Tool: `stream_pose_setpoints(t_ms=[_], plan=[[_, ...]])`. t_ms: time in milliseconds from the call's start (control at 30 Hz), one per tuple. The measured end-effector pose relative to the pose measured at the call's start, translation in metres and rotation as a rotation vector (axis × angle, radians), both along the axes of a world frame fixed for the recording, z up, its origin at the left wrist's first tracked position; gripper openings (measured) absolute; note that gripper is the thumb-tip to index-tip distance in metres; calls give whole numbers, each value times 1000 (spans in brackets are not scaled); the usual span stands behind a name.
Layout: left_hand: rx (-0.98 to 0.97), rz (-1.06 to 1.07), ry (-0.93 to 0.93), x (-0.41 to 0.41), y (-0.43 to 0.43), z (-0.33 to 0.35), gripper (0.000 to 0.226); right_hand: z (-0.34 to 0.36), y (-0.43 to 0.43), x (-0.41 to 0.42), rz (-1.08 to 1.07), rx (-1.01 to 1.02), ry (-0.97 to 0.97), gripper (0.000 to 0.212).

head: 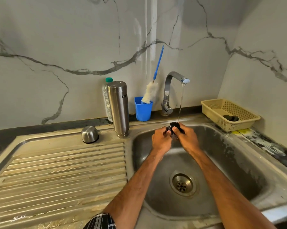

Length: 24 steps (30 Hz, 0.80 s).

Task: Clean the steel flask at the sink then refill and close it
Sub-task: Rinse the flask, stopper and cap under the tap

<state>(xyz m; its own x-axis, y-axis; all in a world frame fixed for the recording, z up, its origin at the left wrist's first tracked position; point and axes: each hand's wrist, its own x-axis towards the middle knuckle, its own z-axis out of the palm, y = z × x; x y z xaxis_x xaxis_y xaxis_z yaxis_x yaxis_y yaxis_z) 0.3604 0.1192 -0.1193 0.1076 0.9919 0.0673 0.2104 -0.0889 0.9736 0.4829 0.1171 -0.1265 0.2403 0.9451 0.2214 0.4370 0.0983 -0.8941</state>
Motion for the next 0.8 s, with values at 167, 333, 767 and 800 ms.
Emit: stream_pose_setpoints(t_ms=[167,333,767,800], plan=[[102,-47,56,4,-3,1,24,-7,7,5,-25,-62,269,27],[203,-85,94,6,-6,1,34,-4,5,10,32,-126,512,30],[-89,-14,-88,33,19,22,21,8,0,25,-19,42,336,49],[-132,-24,-111,33,20,22,20,8,-2,23,-23,59,266,54]])
